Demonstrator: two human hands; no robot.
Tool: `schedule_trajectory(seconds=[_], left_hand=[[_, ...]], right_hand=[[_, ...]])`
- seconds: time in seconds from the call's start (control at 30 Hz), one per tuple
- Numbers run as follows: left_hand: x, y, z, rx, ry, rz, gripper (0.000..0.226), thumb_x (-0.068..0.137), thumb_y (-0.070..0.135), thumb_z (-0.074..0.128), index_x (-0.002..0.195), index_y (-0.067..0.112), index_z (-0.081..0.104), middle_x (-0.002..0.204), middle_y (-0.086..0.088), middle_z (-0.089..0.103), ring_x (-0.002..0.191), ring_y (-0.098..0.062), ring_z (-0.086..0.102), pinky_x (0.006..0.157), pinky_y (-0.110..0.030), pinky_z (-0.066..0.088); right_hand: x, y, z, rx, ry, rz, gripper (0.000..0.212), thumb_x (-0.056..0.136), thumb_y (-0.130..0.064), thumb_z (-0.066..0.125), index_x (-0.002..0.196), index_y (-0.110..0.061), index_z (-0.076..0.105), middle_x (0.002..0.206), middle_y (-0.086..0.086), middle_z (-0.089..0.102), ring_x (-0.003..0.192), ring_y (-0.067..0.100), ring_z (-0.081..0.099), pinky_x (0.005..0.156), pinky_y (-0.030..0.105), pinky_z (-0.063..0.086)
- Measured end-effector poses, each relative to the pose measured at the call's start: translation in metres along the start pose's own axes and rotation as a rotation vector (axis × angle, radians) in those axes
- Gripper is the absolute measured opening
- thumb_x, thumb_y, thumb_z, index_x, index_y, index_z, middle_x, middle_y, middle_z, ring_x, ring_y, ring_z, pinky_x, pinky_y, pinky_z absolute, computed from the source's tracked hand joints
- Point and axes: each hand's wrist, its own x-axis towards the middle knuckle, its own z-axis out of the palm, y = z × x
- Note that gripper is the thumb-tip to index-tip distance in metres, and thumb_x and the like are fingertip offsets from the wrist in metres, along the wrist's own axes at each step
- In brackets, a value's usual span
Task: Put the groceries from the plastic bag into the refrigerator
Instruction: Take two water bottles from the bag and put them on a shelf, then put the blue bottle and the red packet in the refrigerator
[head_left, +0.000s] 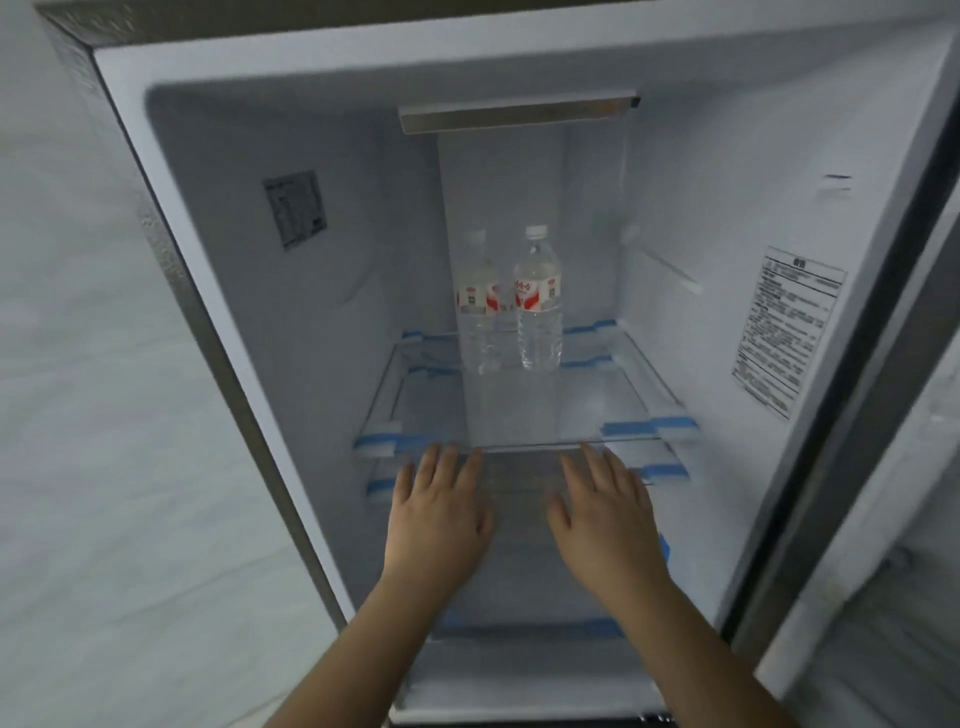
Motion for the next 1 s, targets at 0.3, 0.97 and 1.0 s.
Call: schedule_trajectory(seconds=[0.3,0.97,1.0], left_hand=[[-0.109,-0.007,-0.014,0.021,-0.164,-0.096,0.059,0.098,0.055,0.025,0.152,0.031,0.018,0.163,0.0,0.016,0.151,-0.021,0.005,0.122,-0.044,0.005],[-0.395,-0.145,-0.112,0.137,-0.113,-0.737,0.077,0.083,0.064,0.0,0.152,0.038,0.022,0.163,0.007,0.018,0.151,-0.016,0.005,0.122,-0.039,0.003],[-0.416,-0.152,-0.12,0.148,-0.102,-0.78,0.077,0.083,0.064,0.0,0.152,0.038,0.023,0.162,0.007,0.019,0.151,-0.016,0.006,0.122,-0.04,0.004]], right_hand=[[-0.07,-0.022,0.007,0.023,-0.185,-0.22,0.062,0.097,-0.051,0.015,0.151,-0.022,0.025,0.159,0.007,0.023,0.146,0.028,0.019,0.119,0.044,0.012],[-0.236,-0.219,0.022,0.095,-0.361,-0.754,0.068,0.091,-0.047,0.0,0.152,-0.026,0.019,0.162,-0.002,0.012,0.149,0.022,0.005,0.119,0.041,0.002],[-0.251,-0.235,0.021,0.094,-0.355,-0.789,0.075,0.086,-0.049,-0.006,0.152,-0.025,0.02,0.162,-0.002,0.015,0.149,0.022,0.008,0.119,0.041,0.004]])
